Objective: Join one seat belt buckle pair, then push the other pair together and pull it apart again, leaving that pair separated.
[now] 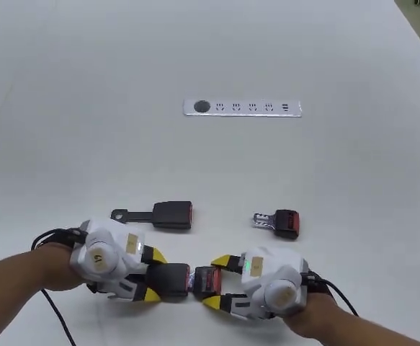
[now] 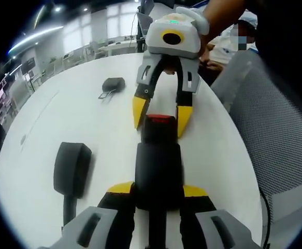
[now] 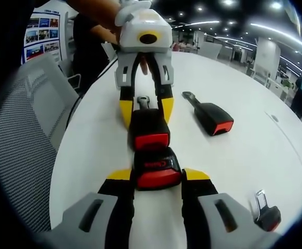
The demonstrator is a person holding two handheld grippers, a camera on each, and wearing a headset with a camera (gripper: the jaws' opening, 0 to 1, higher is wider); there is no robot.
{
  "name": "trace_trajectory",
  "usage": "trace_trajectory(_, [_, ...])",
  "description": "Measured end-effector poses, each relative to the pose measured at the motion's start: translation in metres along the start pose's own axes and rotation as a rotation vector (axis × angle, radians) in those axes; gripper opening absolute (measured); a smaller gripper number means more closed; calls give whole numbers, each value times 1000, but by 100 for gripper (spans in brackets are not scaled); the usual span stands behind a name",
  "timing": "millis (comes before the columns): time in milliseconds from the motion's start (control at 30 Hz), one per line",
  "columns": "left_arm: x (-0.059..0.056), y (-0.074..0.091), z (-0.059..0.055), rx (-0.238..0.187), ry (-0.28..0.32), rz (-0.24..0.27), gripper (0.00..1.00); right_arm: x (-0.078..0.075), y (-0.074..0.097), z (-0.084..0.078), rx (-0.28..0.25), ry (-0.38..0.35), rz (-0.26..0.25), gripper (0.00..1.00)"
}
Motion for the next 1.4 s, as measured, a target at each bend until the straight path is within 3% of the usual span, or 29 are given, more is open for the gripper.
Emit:
trace_trajectory(133, [0, -1, 0, 11, 8, 8, 34, 1, 1, 0, 15, 4, -1, 34])
trace_trajectory(267, [-2, -2, 3, 39, 5, 13, 35, 1, 1, -3, 42, -51, -9, 35])
trace_trajectory(367, [-4, -1, 3, 32, 42, 9, 40, 0, 3, -1, 15, -83, -28, 39])
trace_trajectory(433, [-5, 1, 4, 31, 66, 27, 47, -2, 5, 1, -9, -106, -33, 48])
trace_trajectory(500, [-5, 2, 8, -24, 124, 46, 59, -4, 7, -1, -6, -123, -44, 58])
trace_trajectory(567, [-2, 7, 5, -35, 165, 74, 67, -5, 10, -3, -11, -128, -47, 60])
trace_trajectory(633, [0, 13, 4, -37, 157, 91, 67, -6, 15, -3, -26, -131, -53, 61])
trace_trajectory(733, [0, 22, 8, -54, 192, 104, 71, -4, 23, -2, -24, -121, -59, 70])
trace_trajectory(900, [6, 33, 9, -60, 191, 121, 72, -18, 41, 1, -45, -134, -79, 76])
trace_trajectory(1067, [21, 43, 8, -71, 199, 163, 72, -34, 62, 0, -56, -131, -102, 76])
trace_trajectory(1167, [35, 46, 5, -74, 201, 183, 71, -45, 74, -5, -54, -139, -114, 76])
trace_trajectory(1233, [38, 47, 10, -75, 195, 194, 71, -57, 82, -11, -60, -161, -126, 77])
trace_trajectory(1300, [50, 51, 8, -76, 190, 202, 70, -67, 89, -18, -74, -189, -129, 77])
trace_trajectory(1367, [55, 51, 12, -71, 184, 213, 70, -76, 95, -22, -71, -190, -145, 78])
trace_trajectory(1400, [62, 53, 9, -71, 181, 215, 70, -79, 97, -23, -68, -196, -150, 78])
Point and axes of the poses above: the centre of the closed fingertips' face, and the gripper's own axes: y roughly backward along the fingers, x roughly to its left, z roughly out of its top, the point moved 5 cm from there along y, roughly backward along the fingers, and after that the axes turned 7 degrees about z, right-handed, at the moved point
